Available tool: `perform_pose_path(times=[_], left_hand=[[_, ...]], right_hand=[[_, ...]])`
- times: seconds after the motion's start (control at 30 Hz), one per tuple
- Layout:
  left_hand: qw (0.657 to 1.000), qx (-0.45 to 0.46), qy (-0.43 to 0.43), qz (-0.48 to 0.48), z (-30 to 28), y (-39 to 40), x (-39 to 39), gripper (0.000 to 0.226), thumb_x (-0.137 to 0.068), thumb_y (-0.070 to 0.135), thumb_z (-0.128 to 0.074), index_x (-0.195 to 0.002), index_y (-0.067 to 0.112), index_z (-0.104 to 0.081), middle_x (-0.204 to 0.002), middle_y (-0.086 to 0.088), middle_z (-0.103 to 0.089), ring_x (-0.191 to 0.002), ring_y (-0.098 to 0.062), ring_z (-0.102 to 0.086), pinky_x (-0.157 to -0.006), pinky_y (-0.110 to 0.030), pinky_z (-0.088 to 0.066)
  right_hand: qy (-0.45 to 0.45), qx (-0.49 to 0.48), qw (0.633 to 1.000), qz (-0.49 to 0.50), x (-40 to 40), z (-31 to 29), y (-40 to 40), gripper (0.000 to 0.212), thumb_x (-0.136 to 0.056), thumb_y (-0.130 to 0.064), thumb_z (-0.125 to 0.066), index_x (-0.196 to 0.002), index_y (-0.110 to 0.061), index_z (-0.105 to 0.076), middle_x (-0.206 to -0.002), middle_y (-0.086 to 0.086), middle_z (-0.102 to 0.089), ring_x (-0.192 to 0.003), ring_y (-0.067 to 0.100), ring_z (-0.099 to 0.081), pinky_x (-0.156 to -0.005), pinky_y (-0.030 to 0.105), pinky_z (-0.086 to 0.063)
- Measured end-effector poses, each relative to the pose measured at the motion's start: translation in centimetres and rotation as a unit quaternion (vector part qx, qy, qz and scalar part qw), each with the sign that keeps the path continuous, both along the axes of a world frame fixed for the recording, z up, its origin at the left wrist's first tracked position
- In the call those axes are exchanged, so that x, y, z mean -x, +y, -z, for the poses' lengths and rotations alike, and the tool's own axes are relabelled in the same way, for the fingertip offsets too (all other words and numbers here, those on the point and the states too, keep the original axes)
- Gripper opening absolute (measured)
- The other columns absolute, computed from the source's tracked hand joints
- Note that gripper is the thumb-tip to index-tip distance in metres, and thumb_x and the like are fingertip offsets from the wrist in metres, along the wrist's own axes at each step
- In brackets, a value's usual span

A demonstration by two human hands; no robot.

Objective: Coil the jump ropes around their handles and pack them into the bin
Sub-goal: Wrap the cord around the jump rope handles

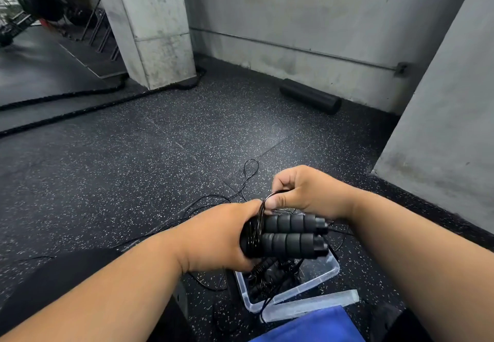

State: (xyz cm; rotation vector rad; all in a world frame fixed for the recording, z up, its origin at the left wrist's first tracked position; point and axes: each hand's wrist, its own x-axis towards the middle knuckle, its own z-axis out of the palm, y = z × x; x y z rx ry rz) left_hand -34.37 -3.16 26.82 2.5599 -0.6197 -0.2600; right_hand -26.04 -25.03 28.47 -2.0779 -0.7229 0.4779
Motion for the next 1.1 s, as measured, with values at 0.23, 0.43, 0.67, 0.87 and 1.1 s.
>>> perform_pose_path(times=[0.23,0.43,0.67,0.87,1.1], left_hand=[[0.963,0.235,0.059,-0.113,-0.8,1.5,-0.6,0.049,-0.078,0.026,-0.094,-0.113,0.033,-0.060,-0.086,0.017,-0.066,-0.070,-0.001,-0.058,-0.065,-0.020,-0.049],[0.954,0.208,0.024,-0.213,-0.2,1.3,-0.5,0.074,-0.072,0.046,-0.094,-0.128,0.047,-0.045,-0.098,0.015,-0.069,-0.067,0.006,-0.059,-0.063,-0.016,-0.046],[0.961,0.076,-0.046,-0.263,-0.5,2.7,-1.3,0.068,-0.071,0.045,-0.083,-0.129,0.059,-0.049,-0.090,0.022,-0.071,-0.071,0.003,-0.064,-0.066,-0.023,-0.049],[0.976,-0.102,-0.037,-0.190,-0.2,3.5,-1.4,0.057,-0.072,0.041,-0.077,-0.119,0.055,-0.048,-0.087,0.017,-0.070,-0.076,-0.007,-0.064,-0.067,-0.028,-0.050],[0.997,0.042,0.056,-0.011,-1.7,1.6,0.3,0.048,-0.074,0.026,-0.086,-0.111,0.038,-0.057,-0.090,0.011,-0.070,-0.074,-0.007,-0.067,-0.067,-0.032,-0.056]], right_hand=[[0.073,0.008,0.997,0.022,1.5,2.4,1.6,0.041,-0.102,-0.001,-0.044,-0.070,-0.023,-0.057,-0.057,-0.013,-0.048,-0.051,0.003,-0.040,-0.051,0.015,-0.036],[-0.022,0.129,0.991,0.018,2.6,2.4,3.0,0.041,-0.107,-0.032,-0.041,-0.067,-0.022,-0.047,-0.060,-0.009,-0.050,-0.058,0.010,-0.043,-0.060,0.031,-0.038],[-0.082,0.200,0.976,-0.022,4.4,1.0,3.8,0.028,-0.107,-0.041,-0.045,-0.091,-0.019,-0.052,-0.086,-0.002,-0.061,-0.079,0.020,-0.056,-0.066,0.033,-0.040],[-0.226,0.259,0.936,-0.076,6.6,-3.1,4.2,0.030,-0.103,-0.039,-0.053,-0.076,-0.026,-0.048,-0.072,-0.009,-0.053,-0.071,0.017,-0.051,-0.063,0.032,-0.033],[-0.056,0.020,0.998,0.028,1.7,-3.6,0.9,0.038,-0.073,-0.043,-0.090,-0.071,-0.016,-0.063,-0.065,-0.005,-0.058,-0.058,0.009,-0.047,-0.056,0.030,-0.038]])
